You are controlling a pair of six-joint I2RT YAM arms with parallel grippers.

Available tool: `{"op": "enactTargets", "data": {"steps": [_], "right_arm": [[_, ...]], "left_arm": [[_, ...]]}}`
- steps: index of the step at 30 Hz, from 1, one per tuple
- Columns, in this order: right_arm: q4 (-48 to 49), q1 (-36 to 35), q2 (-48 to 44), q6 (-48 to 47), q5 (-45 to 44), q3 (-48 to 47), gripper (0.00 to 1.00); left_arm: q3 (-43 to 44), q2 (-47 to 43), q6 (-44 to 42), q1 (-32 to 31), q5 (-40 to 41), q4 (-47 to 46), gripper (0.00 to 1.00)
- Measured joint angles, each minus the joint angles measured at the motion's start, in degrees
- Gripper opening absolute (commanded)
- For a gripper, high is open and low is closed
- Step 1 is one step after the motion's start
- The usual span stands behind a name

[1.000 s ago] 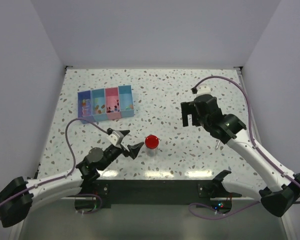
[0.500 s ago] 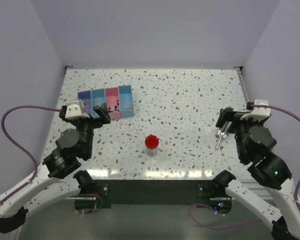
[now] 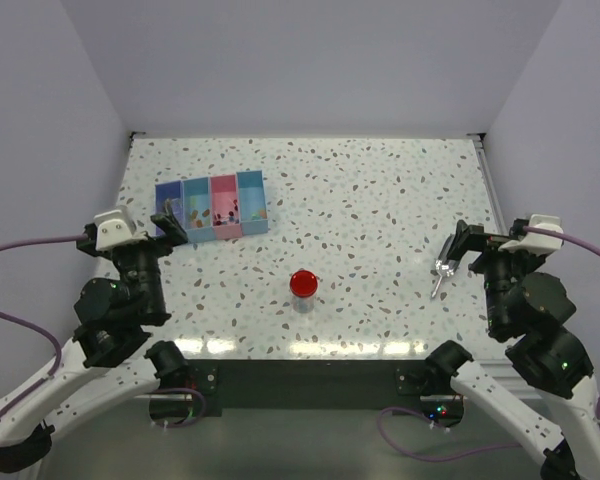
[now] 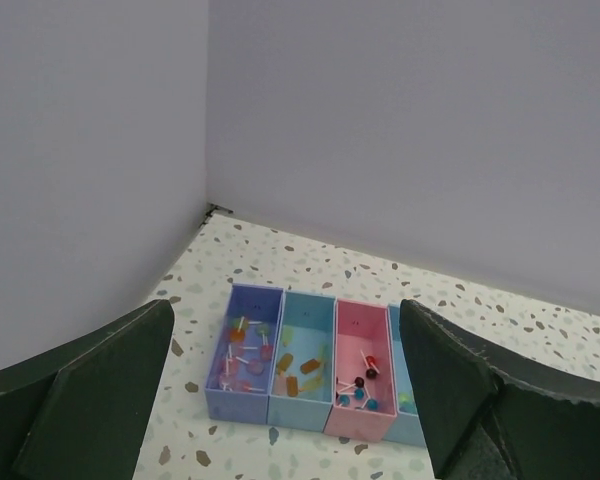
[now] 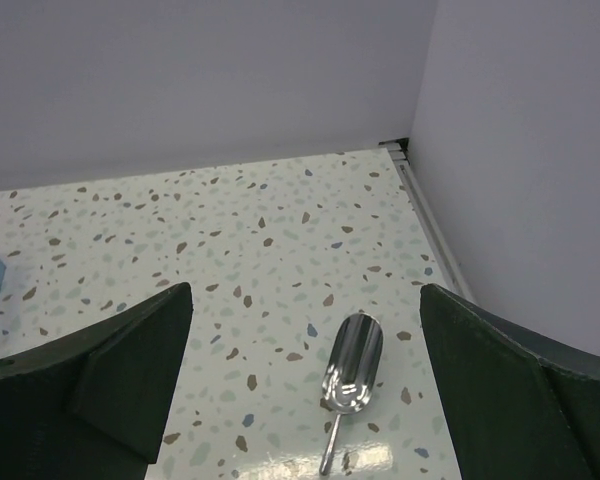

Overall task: Pack the candies
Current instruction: Reset both arms

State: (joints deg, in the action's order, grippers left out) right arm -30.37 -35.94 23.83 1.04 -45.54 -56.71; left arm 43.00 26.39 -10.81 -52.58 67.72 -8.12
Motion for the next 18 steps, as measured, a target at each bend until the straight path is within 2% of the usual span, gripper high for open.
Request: {"op": "enactTargets", "data": {"steps": [8,18], "right_arm": [[0.4,0.0,0.0,-1.6,0.0,0.0,0.99],[3.1,0.0,0.6,-3.6,0.0,0.2,0.99]], "left_arm": [[-4.3,2.0,-6.0,0.0,-0.1,-7.3,1.0],[-6.6,2.8,-9.0,0.0,-1.5,-13.2,1.0]]}}
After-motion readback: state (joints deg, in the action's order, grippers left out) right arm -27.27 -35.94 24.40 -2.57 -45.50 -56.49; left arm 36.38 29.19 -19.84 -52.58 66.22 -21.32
